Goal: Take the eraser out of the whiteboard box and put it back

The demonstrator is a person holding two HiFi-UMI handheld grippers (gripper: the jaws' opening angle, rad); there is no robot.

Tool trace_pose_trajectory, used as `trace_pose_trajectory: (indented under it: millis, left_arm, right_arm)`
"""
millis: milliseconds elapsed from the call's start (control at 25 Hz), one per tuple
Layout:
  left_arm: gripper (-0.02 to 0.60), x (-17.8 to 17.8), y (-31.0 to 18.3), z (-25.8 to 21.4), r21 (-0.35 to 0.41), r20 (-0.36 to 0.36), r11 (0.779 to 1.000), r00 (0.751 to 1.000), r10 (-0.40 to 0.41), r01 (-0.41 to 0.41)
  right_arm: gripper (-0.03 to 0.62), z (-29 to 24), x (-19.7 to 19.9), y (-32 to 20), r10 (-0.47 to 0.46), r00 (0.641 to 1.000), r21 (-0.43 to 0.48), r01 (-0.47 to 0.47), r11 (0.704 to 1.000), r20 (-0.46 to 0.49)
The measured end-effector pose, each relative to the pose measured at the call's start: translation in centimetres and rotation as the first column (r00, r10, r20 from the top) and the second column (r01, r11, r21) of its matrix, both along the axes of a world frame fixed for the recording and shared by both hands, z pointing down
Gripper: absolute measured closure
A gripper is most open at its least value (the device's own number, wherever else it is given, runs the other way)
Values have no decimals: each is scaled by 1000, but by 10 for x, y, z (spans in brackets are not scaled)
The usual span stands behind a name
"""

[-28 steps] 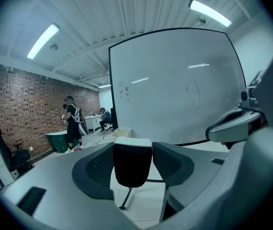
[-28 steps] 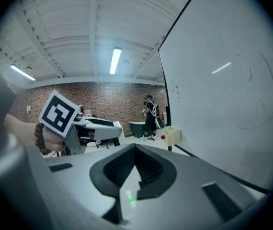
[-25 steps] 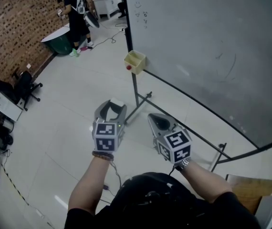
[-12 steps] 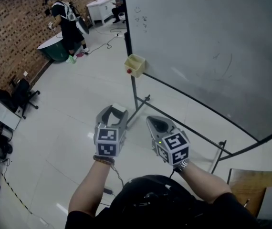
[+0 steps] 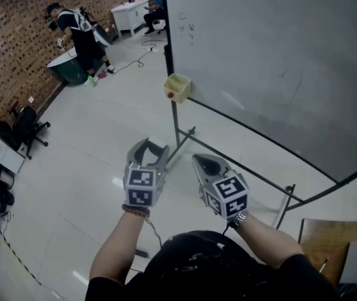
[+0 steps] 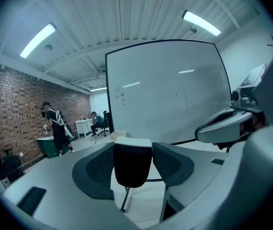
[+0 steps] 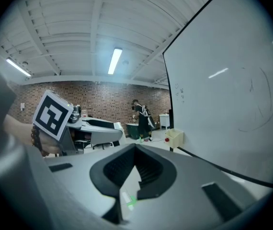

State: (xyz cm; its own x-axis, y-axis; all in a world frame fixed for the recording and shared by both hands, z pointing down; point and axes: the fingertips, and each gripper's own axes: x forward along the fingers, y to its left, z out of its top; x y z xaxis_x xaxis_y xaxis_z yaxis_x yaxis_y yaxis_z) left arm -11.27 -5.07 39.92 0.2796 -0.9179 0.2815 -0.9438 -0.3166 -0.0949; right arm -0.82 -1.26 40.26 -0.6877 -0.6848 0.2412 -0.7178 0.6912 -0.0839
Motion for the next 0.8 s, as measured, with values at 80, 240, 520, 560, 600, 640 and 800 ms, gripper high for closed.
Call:
trace_pose_trajectory:
  millis: [80,240,520,560,600,640,800]
  left_arm:
    - [348,0,1,1,0,2,1000,1000,5,-5]
    - [348,2,2,1,2,-3,1000,1000,16,-16]
    - [347,9,2,0,3,-13,1000,999,29,-29]
    - [347,10,2,0,2,-13,1000,999,31,-31]
    - [347,11,2,0,1,-12,999,999,33,-33]
    - [347,11,2,0,0,-13,999,999,34,-34]
    - [347,16,0,1,-3,-25,999,999,41,-41]
  right_arm:
    - [574,0,0,2,5,1000,0,-5,1000,-1]
    - [574,1,2,5,19,1000,0,-19,1000,0]
    - [574,1,12,7,43,999,2,-43,999,0]
    - [574,0,13,7,46,999,2,-46,999,0]
    - [574,0,13,7,49,999,2,-49,999,0]
    - [574,0,14,8,52,999,2,-52,999,0]
    - [574,2,19,7,56,998,6,-56,998,2]
